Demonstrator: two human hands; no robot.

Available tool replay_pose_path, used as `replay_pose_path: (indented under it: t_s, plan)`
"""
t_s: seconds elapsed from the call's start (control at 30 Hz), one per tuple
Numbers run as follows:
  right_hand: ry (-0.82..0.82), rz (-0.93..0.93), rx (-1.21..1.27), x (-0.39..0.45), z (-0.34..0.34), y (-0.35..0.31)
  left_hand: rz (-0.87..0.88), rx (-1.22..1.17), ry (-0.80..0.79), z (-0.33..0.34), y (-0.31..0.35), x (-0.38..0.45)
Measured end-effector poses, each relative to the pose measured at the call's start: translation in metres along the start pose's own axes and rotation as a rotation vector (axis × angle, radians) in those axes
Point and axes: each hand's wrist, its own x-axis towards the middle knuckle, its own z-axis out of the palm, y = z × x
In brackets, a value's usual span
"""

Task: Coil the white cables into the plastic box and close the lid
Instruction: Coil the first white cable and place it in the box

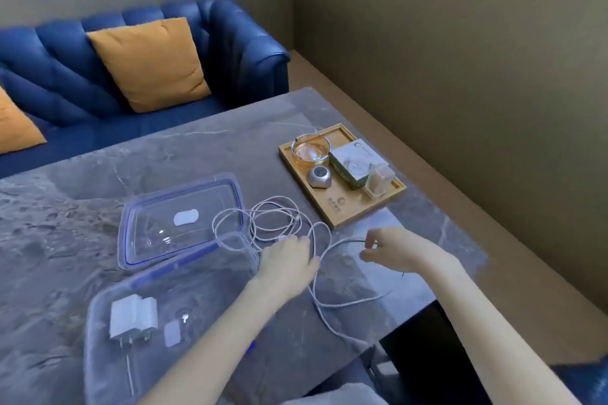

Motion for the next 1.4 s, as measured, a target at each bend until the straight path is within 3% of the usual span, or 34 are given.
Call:
replay_pose_path:
  t_s: [0.23, 0.37, 0.43, 0.73, 0.93, 1.1, 1.17, 1.3, 1.4]
  plan:
    - [0.054, -0.084, 0.080, 0.010, 0.078, 0.031, -0.012, -0.019, 0.025, 0.052, 0.018, -0.011]
    - [0.117, -0.152, 0.075, 0.016, 0.111, 0.031, 0.134, 0.082, -0.023, 0.085, 0.024, -0.021]
    - [0.161, -0.184, 0.065, 0.018, 0.123, 0.031, 0.212, 0.116, 0.045, 0.099, 0.019, -0.022]
    - [0.348, -0.302, 0.100, 0.023, 0.121, 0.039, 0.203, 0.135, 0.149, 0.108, 0.013, -0.021]
    - [0.644, -0.393, 0.255, 0.008, 0.072, 0.022, 0.188, -0.027, 0.461, 0.074, 0.007, -0.014]
    - [0.879, -0.461, 0.416, 0.003, 0.030, 0.009, 0.061, -0.548, 0.421, 0.044, 0.001, 0.004]
    - [0.905, -0.473, 0.501, 0.004, 0.015, 0.005, -0.013, -0.733, 0.377, 0.035, -0.007, 0.015]
    - [0.874, -0.487, 0.601, 0.004, -0.003, -0.001, -0.030, -0.751, 0.387, 0.018, -0.016, 0.034]
    - [0.845, -0.439, 0.666, 0.008, -0.012, -0.002, -0.064, -0.928, 0.442, 0.000, -0.014, 0.039]
